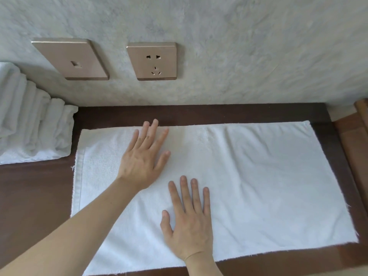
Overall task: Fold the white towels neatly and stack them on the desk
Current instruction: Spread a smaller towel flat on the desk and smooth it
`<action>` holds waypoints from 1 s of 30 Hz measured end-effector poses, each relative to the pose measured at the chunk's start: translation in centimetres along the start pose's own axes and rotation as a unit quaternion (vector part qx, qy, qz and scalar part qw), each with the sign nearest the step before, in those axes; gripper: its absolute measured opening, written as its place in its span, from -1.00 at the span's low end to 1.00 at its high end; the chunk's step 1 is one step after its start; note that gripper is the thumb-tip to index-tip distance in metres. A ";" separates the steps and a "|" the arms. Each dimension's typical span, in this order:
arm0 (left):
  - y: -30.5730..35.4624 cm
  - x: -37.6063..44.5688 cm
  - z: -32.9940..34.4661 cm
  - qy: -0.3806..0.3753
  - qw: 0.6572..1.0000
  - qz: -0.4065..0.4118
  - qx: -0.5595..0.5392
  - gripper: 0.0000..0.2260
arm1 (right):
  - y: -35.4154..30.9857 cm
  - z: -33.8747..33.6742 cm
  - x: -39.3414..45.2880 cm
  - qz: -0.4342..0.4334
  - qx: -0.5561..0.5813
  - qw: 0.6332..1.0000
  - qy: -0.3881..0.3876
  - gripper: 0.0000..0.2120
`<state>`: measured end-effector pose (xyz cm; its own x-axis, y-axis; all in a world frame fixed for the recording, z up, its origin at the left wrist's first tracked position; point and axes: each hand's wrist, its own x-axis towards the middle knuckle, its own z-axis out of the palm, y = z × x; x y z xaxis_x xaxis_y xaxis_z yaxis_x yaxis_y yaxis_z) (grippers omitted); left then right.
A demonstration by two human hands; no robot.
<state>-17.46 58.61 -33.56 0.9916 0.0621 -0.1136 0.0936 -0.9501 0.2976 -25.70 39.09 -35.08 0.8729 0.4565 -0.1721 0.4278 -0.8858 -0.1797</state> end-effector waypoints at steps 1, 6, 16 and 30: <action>1.4 -0.7 0.3 0.012 1.000 0.005 -0.021 -0.45 | 0.0 0.0 0.0 0.000 -0.002 1.000 0.002 -0.31; 5.2 -6.2 2.2 0.045 0.993 -0.075 -0.081 -0.49 | 0.0 0.0 0.0 -0.006 -0.004 1.000 0.018 -0.32; 4.0 -12.6 4.1 0.008 0.991 -0.132 0.027 -0.46 | 0.3 0.3 0.1 -0.013 0.031 0.999 0.032 -0.44; 4.0 -12.9 4.3 0.020 0.989 -0.141 0.031 -0.45 | 10.5 -2.3 5.7 0.014 -0.009 1.000 0.026 -0.41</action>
<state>-30.21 52.74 -34.97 0.9294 0.3392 -0.1455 0.3634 -0.9099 0.2001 -15.71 32.19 -35.75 0.8952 0.4276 -0.1252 0.4075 -0.8994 -0.1580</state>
